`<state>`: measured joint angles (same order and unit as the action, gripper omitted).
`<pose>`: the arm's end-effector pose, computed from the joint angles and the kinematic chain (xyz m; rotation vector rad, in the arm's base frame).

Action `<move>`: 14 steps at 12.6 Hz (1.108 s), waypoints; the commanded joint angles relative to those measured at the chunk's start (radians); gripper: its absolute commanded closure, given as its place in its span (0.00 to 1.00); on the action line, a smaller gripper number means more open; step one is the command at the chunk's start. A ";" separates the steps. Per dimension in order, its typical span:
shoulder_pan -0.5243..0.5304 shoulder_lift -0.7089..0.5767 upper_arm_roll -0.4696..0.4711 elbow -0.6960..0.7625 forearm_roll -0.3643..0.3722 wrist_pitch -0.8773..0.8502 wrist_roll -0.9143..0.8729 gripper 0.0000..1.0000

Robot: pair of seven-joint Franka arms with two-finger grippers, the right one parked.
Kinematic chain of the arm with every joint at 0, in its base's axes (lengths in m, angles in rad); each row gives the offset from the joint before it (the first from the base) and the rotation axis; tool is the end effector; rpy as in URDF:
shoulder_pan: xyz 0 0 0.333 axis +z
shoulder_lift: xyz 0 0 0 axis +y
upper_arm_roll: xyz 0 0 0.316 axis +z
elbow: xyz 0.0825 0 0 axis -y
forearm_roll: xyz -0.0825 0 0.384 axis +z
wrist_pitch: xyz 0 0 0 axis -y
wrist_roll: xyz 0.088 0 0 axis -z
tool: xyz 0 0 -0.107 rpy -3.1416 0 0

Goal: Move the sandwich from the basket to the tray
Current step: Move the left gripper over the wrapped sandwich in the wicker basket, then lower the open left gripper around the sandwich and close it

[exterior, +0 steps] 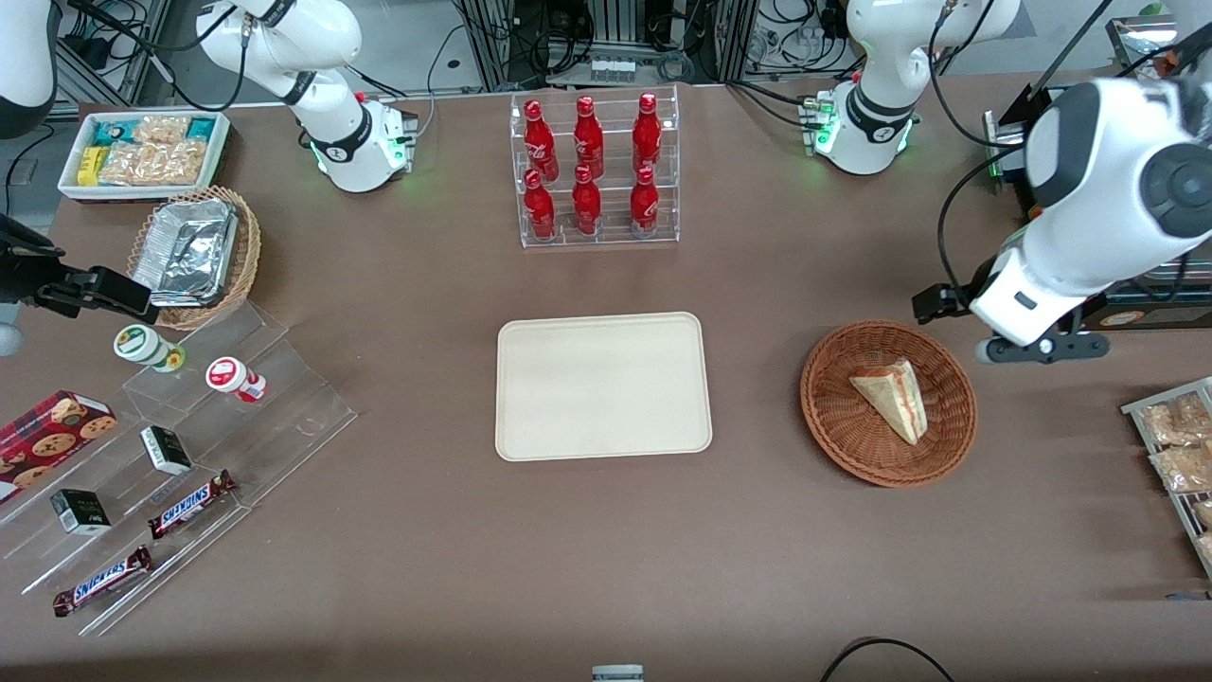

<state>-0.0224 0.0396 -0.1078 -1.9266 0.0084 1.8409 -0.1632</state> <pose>0.5505 -0.0708 0.4567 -3.1134 -0.0468 0.1920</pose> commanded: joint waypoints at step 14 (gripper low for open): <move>0.009 0.080 0.010 -0.236 0.007 0.388 -0.056 0.00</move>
<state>-0.0175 0.1253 -0.1008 -2.1502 0.0090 2.2083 -0.1780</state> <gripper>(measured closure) 0.000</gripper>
